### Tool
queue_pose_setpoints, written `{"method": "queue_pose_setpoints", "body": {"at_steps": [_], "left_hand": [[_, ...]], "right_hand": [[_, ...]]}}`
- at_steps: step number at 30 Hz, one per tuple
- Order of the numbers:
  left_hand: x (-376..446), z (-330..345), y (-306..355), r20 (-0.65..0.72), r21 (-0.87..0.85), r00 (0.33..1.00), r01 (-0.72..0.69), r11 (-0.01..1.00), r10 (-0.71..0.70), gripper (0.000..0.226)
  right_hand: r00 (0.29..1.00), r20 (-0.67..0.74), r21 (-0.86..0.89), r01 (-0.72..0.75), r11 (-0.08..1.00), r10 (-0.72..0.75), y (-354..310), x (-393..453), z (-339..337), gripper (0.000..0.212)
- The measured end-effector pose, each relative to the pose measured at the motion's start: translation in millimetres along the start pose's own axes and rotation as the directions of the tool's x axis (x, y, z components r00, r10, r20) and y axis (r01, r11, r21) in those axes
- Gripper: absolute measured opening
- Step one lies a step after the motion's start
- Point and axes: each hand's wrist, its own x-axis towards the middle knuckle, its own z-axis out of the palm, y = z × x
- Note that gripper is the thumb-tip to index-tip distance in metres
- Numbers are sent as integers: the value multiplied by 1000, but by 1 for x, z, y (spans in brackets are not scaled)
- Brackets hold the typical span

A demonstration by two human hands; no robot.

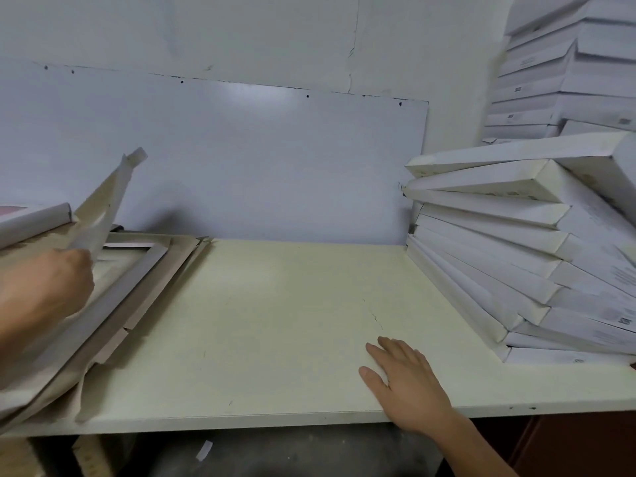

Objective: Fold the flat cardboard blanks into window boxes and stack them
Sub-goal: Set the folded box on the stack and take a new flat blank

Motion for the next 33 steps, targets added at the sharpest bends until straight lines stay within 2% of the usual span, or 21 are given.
{"method": "queue_pose_setpoints", "body": {"at_steps": [1,6,8,11,13,17,19,22,24,26,28,30,33], "left_hand": [[-1,-3,5,-56,-3,998,-22,1000,22,12],[-24,-17,37,-3,56,986,-164,985,164,14],[-38,-26,53,-35,98,973,-224,970,229,6],[-65,-43,77,-49,146,942,-323,935,333,9],[-80,-45,91,-79,124,908,-400,908,411,2],[-105,-40,111,-197,88,807,-552,830,557,22],[-117,-36,119,-206,96,768,-601,793,607,26],[-129,-28,125,-240,102,712,-658,746,660,13],[-136,-23,127,-256,108,662,-705,701,704,20],[-142,-19,126,-253,113,614,-748,654,747,31],[-149,-12,125,-233,121,564,-791,599,792,33],[-153,-5,121,-181,110,527,-828,550,830,29],[-155,2,116,-109,37,483,-872,489,869,19]], "right_hand": [[1000,0,-3,2,1000,-2,0,0,0,57],[1000,3,1,-1,1000,1,1,0,1,58],[1000,-5,7,2,1000,-2,1,1,1,58],[1000,-10,12,1,1000,-1,1,1,1,59],[1000,-18,20,-2,1000,3,1,0,1,61],[998,-60,93,0,996,5,-2,-3,-3,69],[996,-88,134,17,991,-6,-3,-5,-5,74],[993,-117,183,40,982,-19,-4,-8,-8,80],[989,-146,202,35,979,-5,-5,-9,-9,83],[981,-191,154,56,986,-26,-7,-10,-9,84],[973,-216,29,93,995,-85,-6,-10,-11,79],[970,-192,-111,127,986,-147,-5,-10,-14,66],[968,-118,-203,195,960,-222,-5,-13,-22,43]]}}
